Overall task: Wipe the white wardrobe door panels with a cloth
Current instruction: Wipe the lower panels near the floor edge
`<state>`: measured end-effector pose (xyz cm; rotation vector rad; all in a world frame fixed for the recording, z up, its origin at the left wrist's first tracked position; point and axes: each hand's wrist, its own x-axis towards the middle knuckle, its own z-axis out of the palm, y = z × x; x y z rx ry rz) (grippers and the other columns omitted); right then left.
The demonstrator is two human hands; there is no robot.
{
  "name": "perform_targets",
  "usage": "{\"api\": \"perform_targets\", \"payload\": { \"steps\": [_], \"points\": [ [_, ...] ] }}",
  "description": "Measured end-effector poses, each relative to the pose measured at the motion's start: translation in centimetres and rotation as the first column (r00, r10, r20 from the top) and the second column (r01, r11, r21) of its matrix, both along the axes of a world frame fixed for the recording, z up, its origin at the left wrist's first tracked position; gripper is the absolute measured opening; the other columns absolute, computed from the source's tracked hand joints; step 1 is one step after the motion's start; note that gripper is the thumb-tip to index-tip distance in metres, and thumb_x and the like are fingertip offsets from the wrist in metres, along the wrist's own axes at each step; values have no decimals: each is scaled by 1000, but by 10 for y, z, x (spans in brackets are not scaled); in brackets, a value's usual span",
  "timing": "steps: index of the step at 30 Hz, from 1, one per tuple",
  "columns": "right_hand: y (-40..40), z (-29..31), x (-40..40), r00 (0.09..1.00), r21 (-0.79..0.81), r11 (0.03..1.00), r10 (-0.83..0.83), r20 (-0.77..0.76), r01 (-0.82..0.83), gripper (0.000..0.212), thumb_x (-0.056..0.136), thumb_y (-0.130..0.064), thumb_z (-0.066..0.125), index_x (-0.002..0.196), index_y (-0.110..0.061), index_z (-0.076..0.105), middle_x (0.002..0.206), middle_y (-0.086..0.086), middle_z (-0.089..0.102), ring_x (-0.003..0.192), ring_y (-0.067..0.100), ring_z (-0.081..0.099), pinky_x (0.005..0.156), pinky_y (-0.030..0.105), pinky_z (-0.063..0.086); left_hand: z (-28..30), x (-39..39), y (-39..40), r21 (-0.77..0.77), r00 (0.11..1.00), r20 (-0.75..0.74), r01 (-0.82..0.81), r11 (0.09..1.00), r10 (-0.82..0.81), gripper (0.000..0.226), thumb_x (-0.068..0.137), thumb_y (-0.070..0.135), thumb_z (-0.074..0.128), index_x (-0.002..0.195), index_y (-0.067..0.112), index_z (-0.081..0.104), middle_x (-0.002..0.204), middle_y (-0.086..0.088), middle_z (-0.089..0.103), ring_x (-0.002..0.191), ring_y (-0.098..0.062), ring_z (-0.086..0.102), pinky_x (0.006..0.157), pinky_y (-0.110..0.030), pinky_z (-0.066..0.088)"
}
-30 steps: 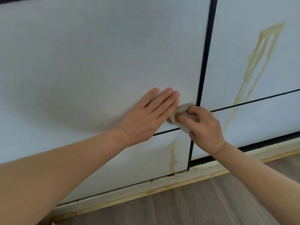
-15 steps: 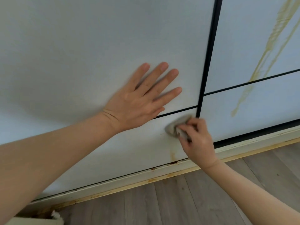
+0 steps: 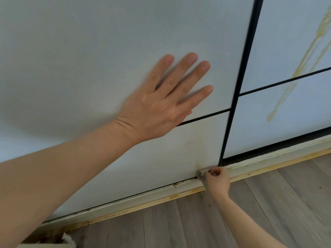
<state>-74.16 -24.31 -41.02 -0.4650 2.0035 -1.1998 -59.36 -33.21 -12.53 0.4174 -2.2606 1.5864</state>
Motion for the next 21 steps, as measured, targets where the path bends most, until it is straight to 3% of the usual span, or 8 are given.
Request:
{"api": "perform_targets", "payload": {
  "steps": [3, 5, 7, 10, 13, 15, 18, 21],
  "points": [
    [1, 68, 20, 990, -304, 944, -103, 92, 126, 16, 87, -2, 67, 93, -14, 58, 102, 12, 60, 79, 15, 57, 63, 18, 46, -1, 1, 1, 5, 1000, -14, 6, 1000, -6, 51, 106, 31, 41, 155, 20, 36, 157, -17, 37, 143, -42, 38, 118, -57, 17],
    [1, 113, 36, 988, -562, 814, -91, 124, 146, 24, 86, 1, 67, 94, -20, 60, 108, 8, 58, 85, 9, 61, 71, 17, 52, -1, 0, 1, 12, 1000, -23, 17, 1000, -17, 50, 105, 27, 42, 154, 20, 38, 157, -17, 39, 142, -42, 39, 118, -57, 19],
    [-7, 129, 46, 989, -671, 727, -121, 90, 149, 27, 85, 3, 67, 93, -22, 60, 109, 5, 56, 88, 8, 61, 76, 15, 52, 1, -1, 0, 3, 999, -32, 25, 1000, -25, 50, 104, 26, 42, 154, 20, 40, 156, -17, 41, 141, -42, 41, 117, -57, 22],
    [-11, 89, 49, 965, -481, 837, -235, 117, 262, 22, 90, 1, 61, 95, -19, 53, 107, 3, 49, 86, 11, 54, 72, 18, 49, 0, -2, 1, 29, 999, -35, 34, 999, -33, 48, 105, 25, 41, 153, 20, 42, 155, -17, 42, 141, -42, 41, 117, -57, 21],
    [-7, 26, 47, 877, -62, 943, -279, 392, 327, 14, 97, -3, 56, 97, -16, 53, 110, 13, 61, 97, 26, 61, 83, 34, 54, 0, -2, 2, 34, 999, -36, 37, 999, -36, 48, 105, 25, 41, 152, 20, 43, 154, -17, 42, 141, -42, 42, 116, -57, 21],
    [-10, 9, 45, 785, 33, 945, -289, 548, 326, 16, 98, 0, 49, 94, -13, 57, 113, 23, 66, 93, 31, 63, 82, 41, 58, 0, -2, 1, 37, 999, -29, 40, 999, -39, 47, 106, 25, 39, 153, 20, 42, 155, -17, 42, 141, -42, 42, 116, -58, 20],
    [-12, 49, 63, 735, -70, 940, -213, 644, 333, 17, 94, 1, 46, 91, -10, 59, 97, 19, 63, 77, 27, 59, 47, 27, 50, 0, -1, 1, 44, 998, -39, 43, 998, -41, 47, 106, 25, 38, 153, 20, 41, 155, -17, 42, 141, -42, 42, 116, -58, 20],
    [-7, 120, 87, 846, -416, 856, -46, 532, 308, 16, 93, -5, 65, 103, -15, 57, 102, 6, 61, 85, 15, 61, 60, 19, 52, 0, 0, 2, 54, 998, -40, 48, 997, -46, 47, 106, 24, 38, 152, 19, 42, 154, -17, 42, 141, -42, 42, 116, -58, 21]
  ]
}}
